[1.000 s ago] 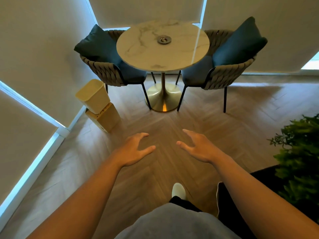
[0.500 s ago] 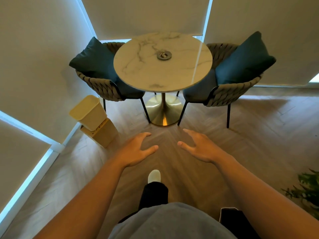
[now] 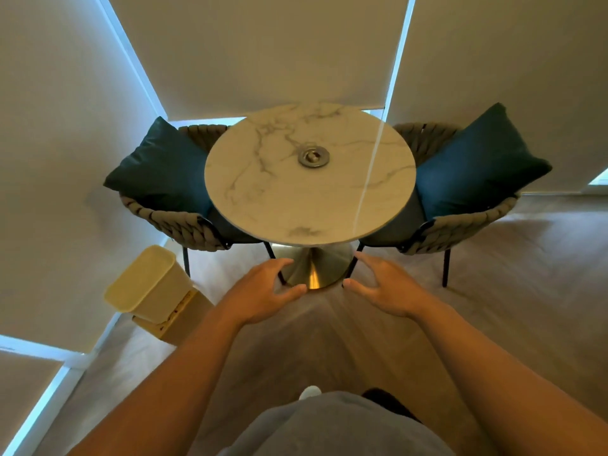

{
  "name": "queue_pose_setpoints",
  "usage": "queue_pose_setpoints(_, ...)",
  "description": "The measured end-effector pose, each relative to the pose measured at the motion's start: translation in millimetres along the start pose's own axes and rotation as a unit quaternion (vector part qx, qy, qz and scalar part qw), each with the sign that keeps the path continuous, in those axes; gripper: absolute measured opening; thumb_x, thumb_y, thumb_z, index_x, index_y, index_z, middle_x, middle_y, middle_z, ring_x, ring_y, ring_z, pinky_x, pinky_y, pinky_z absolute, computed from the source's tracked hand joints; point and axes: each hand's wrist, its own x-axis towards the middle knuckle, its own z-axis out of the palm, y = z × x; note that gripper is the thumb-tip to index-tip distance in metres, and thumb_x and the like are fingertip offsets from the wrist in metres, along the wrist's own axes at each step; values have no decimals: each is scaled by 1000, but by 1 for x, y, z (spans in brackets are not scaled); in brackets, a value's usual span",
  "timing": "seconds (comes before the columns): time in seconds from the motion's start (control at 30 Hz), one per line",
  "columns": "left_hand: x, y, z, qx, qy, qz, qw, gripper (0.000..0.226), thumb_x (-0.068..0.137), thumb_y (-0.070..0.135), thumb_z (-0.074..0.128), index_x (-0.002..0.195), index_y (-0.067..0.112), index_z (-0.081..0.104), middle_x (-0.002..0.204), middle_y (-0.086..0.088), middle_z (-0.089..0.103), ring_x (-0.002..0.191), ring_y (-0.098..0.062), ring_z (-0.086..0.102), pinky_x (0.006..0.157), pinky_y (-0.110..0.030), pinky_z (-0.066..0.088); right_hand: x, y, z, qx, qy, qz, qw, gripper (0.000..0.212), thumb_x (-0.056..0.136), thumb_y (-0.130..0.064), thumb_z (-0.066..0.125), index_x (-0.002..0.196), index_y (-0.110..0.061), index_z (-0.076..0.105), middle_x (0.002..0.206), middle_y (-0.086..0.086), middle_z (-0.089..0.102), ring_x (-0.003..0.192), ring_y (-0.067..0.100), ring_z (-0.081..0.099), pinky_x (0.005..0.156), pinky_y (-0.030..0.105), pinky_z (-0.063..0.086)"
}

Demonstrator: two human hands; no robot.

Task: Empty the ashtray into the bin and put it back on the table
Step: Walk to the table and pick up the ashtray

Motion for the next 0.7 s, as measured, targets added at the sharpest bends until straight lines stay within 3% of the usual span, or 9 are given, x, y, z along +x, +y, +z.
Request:
queue_pose_setpoints(0.1,30,-8,-16,-9,4,13,1000,76,80,69,54,143,28,39,148,-1,46,130,-17,44,100,-31,39,31,-2,-6,3,3,-6,1000,105,65,-89,38,147,-25,29,152,0,39,135,16,38,96,22,28)
queue_pose_setpoints(0.4,125,-25,-42,-9,-10,15,1000,86,74,82,46,142,30,39,147,4,46,121,-3,42,92,-20,34,131,9,-38,35,-23,-4,999,102,68,-83,46,149,-24,27,155,-3,33,140,16,30,110,33,30)
queue_pose_setpoints(0.57,192,-24,-57,13,-25,-16,999,96,69,87,42,144,28,37,150,4,43,132,-14,42,105,-37,40,196,27,-65,26,-36,0,999,96,74,-77,49,150,-24,25,156,-3,31,141,17,30,112,35,29)
queue_pose_setpoints(0.7,239,-17,-68,21,-8,-34,999,95,68,89,39,143,32,37,150,6,42,132,-14,42,104,-35,38,247,39,-89,17,-39,-11,999,96,74,-77,49,149,-23,27,156,-2,33,140,17,32,112,33,29)
